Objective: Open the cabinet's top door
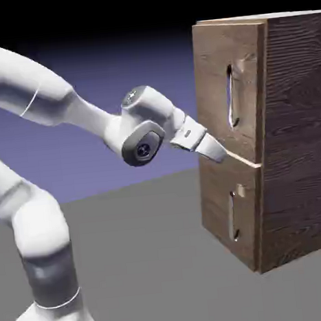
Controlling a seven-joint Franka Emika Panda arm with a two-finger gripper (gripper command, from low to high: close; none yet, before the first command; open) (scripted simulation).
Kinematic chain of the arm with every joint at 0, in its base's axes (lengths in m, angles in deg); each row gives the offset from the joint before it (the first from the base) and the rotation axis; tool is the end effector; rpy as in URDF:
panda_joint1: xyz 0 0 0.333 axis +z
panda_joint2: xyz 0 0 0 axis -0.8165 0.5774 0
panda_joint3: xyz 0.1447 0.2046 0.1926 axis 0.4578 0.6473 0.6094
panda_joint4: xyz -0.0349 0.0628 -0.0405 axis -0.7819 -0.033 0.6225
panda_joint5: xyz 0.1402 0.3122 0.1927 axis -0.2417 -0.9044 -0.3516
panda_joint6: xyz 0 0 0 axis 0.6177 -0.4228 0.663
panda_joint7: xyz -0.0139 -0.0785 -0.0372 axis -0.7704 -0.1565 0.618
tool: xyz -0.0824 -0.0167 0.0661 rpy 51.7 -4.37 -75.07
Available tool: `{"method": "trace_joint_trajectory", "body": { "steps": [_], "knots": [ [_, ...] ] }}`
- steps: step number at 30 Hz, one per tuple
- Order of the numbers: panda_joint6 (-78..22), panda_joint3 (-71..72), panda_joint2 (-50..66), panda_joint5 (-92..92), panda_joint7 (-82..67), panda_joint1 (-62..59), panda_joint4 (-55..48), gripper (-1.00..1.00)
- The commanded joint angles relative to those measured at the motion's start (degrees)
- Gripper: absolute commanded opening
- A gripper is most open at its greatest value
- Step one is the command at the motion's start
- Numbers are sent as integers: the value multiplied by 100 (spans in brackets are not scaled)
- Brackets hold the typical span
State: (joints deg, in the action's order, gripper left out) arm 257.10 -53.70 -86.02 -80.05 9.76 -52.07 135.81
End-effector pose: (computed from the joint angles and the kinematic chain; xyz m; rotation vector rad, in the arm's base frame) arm 0.3889 0.0133 0.4691 -2.4770 0.9243 -1.0643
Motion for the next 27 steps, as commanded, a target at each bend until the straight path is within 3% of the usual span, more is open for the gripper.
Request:
{"method": "trace_joint_trajectory", "body": {
  "steps": [1, 27],
  "knots": [
    [-21, -73, -34, 250, 199, 73, -28, 0],
    [-571, -1970, -905, 6729, 5371, 1973, -751, 0]
  ]
}}
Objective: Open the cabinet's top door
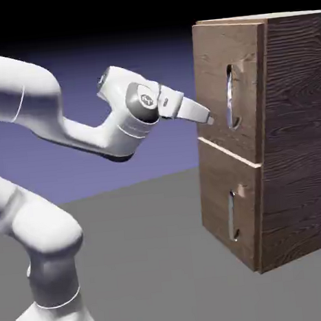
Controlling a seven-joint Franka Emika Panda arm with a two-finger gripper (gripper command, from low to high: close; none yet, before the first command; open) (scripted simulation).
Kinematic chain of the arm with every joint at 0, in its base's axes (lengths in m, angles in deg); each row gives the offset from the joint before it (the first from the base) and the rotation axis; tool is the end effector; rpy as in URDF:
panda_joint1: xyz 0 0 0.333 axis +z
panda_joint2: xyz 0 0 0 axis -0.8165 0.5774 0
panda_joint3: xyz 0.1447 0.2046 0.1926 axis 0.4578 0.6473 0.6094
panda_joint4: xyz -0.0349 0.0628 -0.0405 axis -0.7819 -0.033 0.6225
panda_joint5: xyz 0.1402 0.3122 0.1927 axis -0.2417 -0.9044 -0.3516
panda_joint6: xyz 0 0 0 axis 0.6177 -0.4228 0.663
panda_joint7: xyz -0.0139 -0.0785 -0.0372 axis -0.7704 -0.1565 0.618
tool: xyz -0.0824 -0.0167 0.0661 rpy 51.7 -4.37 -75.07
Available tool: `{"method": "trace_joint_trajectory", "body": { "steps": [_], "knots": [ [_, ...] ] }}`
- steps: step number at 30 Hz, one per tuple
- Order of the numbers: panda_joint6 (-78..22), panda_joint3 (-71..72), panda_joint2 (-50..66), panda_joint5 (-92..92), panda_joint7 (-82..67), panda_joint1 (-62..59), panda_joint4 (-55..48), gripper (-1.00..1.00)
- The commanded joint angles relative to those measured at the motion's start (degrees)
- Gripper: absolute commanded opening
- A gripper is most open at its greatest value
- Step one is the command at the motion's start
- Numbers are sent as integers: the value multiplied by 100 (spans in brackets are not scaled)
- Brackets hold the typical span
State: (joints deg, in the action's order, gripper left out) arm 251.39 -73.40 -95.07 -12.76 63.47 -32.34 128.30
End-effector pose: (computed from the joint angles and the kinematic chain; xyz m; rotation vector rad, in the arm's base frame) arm 0.3614 0.0490 0.5365 -2.2951 0.7915 -1.3924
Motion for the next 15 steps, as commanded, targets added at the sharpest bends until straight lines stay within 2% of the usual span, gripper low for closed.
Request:
{"method": "trace_joint_trajectory", "body": {
  "steps": [1, 15],
  "knots": [
    [-21, -73, -34, 250, 199, 73, -28, 0],
    [-317, -1095, -503, 3739, 2984, 1096, -417, 0]
  ]
}}
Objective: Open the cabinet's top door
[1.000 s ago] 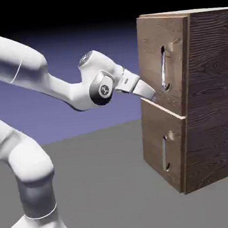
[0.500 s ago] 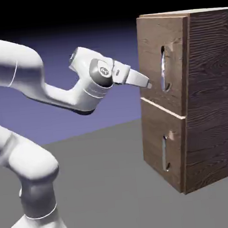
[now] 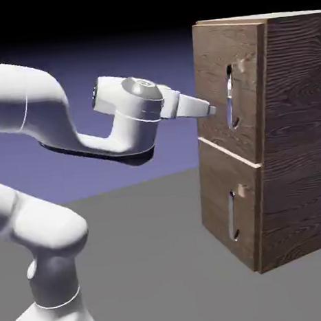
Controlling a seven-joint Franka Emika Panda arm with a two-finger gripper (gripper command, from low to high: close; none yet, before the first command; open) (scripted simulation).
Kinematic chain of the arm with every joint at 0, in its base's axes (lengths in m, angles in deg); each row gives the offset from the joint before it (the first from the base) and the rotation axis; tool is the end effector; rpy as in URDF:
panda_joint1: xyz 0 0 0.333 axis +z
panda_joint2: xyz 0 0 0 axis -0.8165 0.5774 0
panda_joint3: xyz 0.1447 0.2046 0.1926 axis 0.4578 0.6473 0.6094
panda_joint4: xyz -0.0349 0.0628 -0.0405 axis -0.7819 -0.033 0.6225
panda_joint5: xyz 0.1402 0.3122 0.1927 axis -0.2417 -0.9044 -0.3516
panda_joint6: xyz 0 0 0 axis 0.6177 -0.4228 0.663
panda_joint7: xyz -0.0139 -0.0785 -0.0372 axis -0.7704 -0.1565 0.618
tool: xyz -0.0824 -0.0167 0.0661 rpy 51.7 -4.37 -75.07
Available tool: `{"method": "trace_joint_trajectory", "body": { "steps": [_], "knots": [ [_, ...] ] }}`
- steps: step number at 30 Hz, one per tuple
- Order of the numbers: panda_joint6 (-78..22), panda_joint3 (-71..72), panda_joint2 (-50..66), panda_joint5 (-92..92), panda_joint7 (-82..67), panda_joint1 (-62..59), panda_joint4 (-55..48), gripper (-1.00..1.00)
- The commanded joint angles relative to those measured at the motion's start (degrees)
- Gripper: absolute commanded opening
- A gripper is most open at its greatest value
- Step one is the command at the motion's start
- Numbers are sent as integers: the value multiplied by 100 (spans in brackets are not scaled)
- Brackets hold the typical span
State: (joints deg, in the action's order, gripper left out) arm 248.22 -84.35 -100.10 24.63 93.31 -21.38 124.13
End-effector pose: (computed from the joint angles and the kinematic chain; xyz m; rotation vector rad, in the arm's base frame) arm 0.3548 0.0274 0.5449 -2.0682 0.7466 -1.5894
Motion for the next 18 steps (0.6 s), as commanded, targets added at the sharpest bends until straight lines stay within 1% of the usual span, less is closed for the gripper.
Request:
{"method": "trace_joint_trajectory", "body": {
  "steps": [1, 16, 18],
  "knots": [
    [-21, -73, -34, 250, 199, 73, -28, 0],
    [-338, -1168, -536, 3987, 3183, 1169, -445, 0],
    [-383, -1319, -397, 4063, 3247, 1387, -612, 0]
  ]
}}
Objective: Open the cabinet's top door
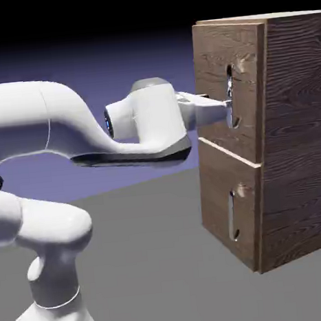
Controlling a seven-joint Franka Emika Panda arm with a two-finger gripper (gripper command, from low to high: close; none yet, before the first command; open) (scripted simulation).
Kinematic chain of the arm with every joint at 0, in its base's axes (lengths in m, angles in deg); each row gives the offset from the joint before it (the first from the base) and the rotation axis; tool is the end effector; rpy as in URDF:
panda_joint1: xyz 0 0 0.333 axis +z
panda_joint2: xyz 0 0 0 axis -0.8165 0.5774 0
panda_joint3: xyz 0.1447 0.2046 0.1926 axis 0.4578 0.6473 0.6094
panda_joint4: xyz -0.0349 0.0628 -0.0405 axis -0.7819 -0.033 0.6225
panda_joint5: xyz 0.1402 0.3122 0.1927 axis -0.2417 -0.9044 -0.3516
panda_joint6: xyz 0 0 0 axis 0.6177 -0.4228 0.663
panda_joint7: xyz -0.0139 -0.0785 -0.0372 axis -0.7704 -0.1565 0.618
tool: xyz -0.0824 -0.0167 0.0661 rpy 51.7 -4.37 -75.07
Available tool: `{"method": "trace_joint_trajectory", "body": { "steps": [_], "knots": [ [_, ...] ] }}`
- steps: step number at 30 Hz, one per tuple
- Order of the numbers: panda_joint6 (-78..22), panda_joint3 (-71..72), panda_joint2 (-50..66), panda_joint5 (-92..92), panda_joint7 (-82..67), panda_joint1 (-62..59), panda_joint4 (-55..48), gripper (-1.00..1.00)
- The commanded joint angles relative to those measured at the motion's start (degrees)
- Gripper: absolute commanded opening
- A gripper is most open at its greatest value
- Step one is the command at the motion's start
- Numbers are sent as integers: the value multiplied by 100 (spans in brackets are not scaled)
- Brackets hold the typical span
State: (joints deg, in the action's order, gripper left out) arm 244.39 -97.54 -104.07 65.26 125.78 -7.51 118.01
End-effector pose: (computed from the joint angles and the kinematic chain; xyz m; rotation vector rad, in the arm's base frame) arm 0.3817 -0.0159 0.5377 -1.7633 0.6632 -1.7127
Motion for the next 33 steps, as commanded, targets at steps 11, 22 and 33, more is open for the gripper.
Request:
{"method": "trace_joint_trajectory", "body": {
  "steps": [11, 22, 33],
  "knots": [
    [-618, 490, 565, -464, 216, -297, 11, -100],
    [-1325, 2733, 446, -2257, 66, -2269, 899, -100],
    [-1086, 4972, 146, -3848, 128, -4375, 1225, -100]
  ]
}}
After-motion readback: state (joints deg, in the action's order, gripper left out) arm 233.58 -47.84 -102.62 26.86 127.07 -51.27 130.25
